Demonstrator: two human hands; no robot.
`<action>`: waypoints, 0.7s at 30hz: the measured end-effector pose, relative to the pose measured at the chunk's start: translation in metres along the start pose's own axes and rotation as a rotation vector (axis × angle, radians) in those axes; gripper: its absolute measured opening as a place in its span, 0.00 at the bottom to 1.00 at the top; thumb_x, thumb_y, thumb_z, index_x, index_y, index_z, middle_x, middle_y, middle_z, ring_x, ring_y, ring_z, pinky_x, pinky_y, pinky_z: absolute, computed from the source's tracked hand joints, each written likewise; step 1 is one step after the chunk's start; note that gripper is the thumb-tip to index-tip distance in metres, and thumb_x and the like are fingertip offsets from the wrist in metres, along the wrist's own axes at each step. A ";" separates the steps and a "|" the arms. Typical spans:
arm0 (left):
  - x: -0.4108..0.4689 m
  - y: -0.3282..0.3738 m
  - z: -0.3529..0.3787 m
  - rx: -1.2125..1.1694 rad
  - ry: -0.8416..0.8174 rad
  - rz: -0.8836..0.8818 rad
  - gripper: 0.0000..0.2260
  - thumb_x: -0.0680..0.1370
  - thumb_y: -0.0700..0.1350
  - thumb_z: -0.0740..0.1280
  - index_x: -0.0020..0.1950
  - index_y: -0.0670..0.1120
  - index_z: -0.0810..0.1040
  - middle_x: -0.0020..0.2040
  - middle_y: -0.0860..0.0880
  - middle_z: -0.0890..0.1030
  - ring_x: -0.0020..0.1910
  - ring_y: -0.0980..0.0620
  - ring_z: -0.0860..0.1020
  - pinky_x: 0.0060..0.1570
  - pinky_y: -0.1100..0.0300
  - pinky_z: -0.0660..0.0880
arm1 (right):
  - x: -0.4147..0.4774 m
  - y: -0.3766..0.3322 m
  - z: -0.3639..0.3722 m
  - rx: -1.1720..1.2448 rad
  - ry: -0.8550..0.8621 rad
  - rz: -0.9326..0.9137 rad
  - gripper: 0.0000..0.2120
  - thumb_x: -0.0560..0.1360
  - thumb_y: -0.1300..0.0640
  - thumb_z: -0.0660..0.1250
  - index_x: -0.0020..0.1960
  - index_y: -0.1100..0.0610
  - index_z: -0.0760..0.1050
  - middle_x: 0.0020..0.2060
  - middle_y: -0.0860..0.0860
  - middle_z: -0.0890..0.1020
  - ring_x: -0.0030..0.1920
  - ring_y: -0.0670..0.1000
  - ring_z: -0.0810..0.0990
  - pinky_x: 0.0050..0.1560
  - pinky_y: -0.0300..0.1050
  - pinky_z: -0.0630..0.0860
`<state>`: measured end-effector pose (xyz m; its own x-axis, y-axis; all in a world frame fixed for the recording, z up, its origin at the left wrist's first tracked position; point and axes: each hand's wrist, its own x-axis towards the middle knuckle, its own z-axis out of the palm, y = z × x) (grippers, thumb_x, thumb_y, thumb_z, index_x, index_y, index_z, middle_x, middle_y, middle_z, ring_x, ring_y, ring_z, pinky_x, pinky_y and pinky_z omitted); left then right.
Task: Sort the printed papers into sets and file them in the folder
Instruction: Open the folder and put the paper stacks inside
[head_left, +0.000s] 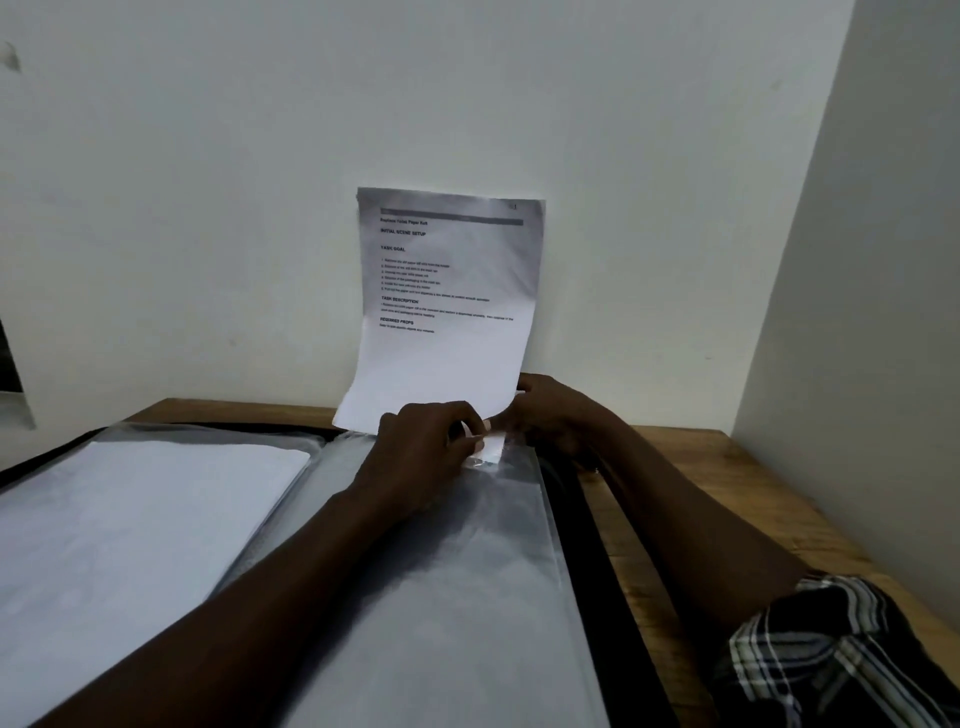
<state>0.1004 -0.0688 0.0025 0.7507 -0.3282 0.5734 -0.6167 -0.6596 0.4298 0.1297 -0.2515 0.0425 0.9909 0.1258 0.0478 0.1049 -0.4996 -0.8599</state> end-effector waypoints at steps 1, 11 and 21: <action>0.000 -0.001 -0.001 0.023 -0.005 -0.025 0.01 0.76 0.50 0.71 0.45 0.56 0.80 0.36 0.58 0.80 0.43 0.56 0.78 0.50 0.52 0.71 | 0.000 0.001 0.000 0.015 -0.019 0.018 0.14 0.68 0.63 0.76 0.52 0.57 0.77 0.45 0.51 0.82 0.43 0.49 0.81 0.40 0.38 0.79; 0.001 -0.015 -0.012 0.028 0.037 -0.080 0.07 0.70 0.61 0.63 0.35 0.60 0.73 0.36 0.57 0.79 0.42 0.56 0.73 0.50 0.50 0.70 | -0.015 -0.001 -0.018 -0.010 -0.257 0.085 0.09 0.71 0.68 0.72 0.48 0.57 0.78 0.45 0.50 0.84 0.44 0.48 0.83 0.47 0.40 0.79; 0.002 -0.013 -0.001 0.031 -0.072 -0.070 0.11 0.72 0.53 0.71 0.34 0.56 0.70 0.33 0.57 0.76 0.39 0.54 0.73 0.50 0.48 0.73 | -0.023 0.000 -0.029 0.086 -0.305 0.190 0.11 0.74 0.68 0.69 0.56 0.61 0.77 0.46 0.51 0.83 0.38 0.46 0.82 0.36 0.36 0.78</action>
<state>0.1094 -0.0596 -0.0014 0.8073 -0.3275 0.4909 -0.5554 -0.7028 0.4445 0.1095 -0.2790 0.0561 0.9199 0.2940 -0.2595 -0.0987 -0.4668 -0.8788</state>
